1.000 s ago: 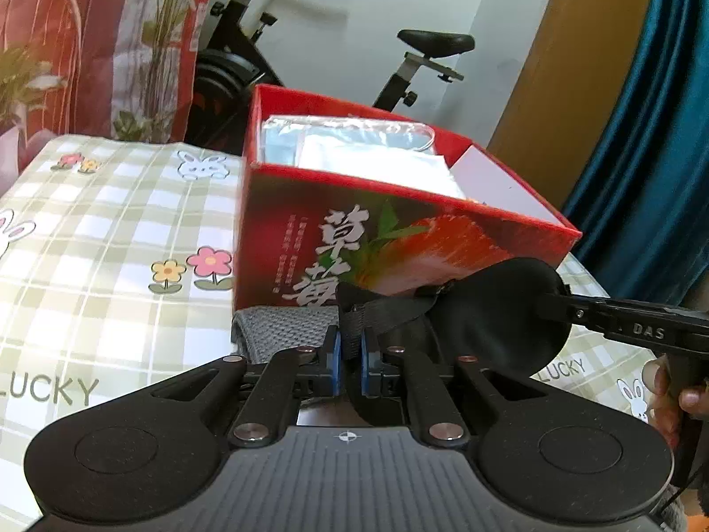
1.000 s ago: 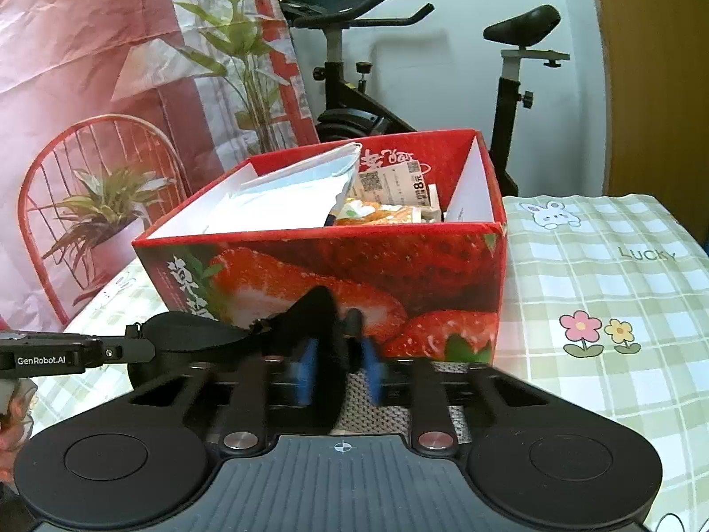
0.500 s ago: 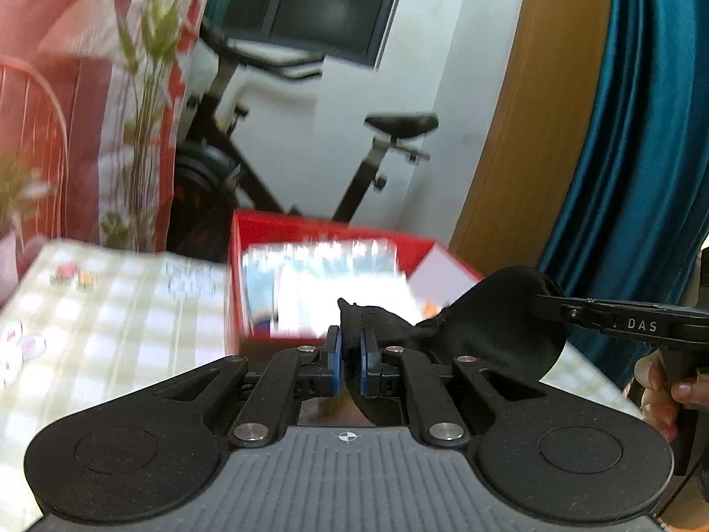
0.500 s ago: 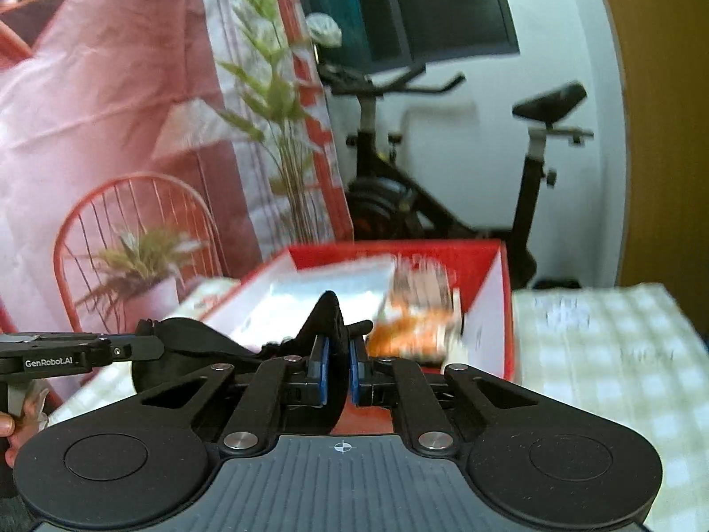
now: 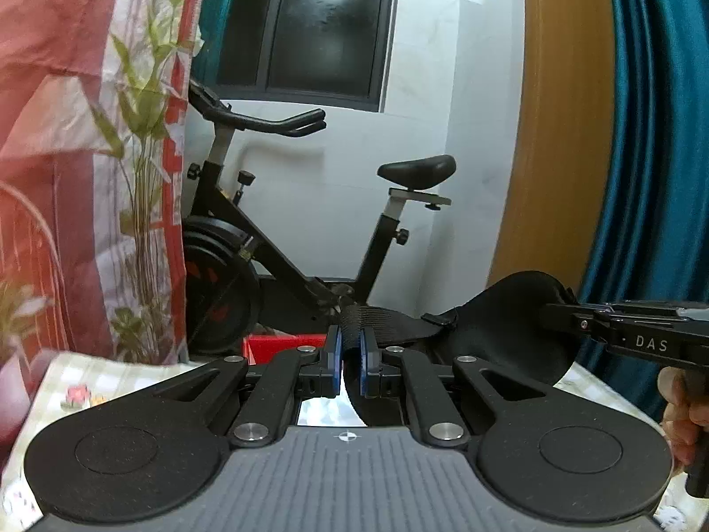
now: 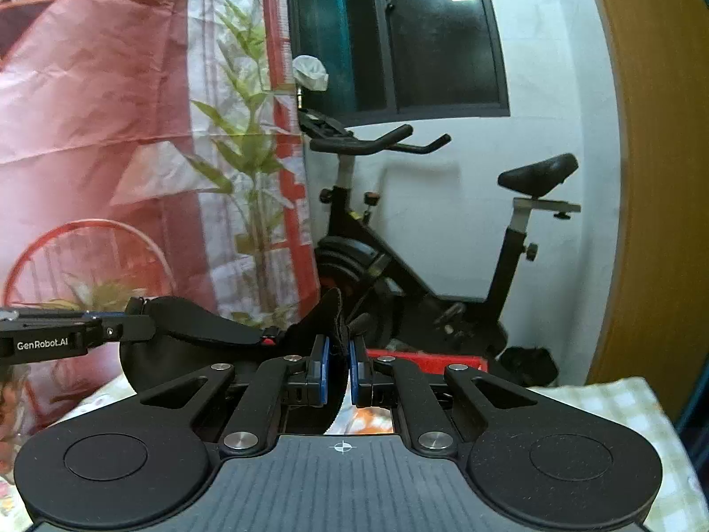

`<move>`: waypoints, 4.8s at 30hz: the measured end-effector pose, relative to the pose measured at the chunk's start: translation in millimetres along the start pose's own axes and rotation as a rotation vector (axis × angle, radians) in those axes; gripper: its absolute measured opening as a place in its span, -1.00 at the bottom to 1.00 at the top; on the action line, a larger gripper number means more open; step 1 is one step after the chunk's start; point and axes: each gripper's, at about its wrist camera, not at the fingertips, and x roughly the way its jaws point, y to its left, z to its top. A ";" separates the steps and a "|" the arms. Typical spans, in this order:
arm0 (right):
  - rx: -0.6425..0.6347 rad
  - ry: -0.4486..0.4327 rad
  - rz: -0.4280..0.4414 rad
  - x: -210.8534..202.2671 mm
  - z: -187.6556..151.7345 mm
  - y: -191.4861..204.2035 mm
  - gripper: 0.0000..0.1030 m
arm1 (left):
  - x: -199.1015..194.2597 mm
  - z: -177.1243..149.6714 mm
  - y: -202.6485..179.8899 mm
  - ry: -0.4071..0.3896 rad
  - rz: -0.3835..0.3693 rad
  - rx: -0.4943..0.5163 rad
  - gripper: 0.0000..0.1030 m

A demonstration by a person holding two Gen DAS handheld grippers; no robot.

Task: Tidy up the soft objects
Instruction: 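Lift the black eye mask and carry it over the red box, then lower the eye mask into the box and open both grippers, then move both grippers down to the grey mesh cloth beside the box, then close both grippers on the grey mesh cloth, then lift the grey mesh cloth and carry it over the red box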

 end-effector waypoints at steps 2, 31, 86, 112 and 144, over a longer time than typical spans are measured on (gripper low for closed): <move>-0.010 0.000 -0.019 15.5 3.0 -1.1 -0.84 | 13.8 5.4 -1.3 0.007 0.015 0.019 -0.83; -0.058 0.303 -0.129 128.7 -45.1 -9.1 -0.03 | 107.8 -14.8 17.8 0.283 0.033 0.103 0.16; 0.114 0.391 -0.144 14.4 -174.0 -30.3 0.70 | 19.9 -154.9 26.9 0.505 0.074 -0.154 0.74; 0.041 0.318 0.016 -23.0 -139.5 12.8 -0.57 | -46.8 -120.6 5.7 0.293 -0.059 -0.097 -0.69; 0.071 0.274 -0.143 69.4 -74.9 -16.2 -0.57 | 68.8 -41.0 -1.7 0.294 -0.099 -0.036 -0.67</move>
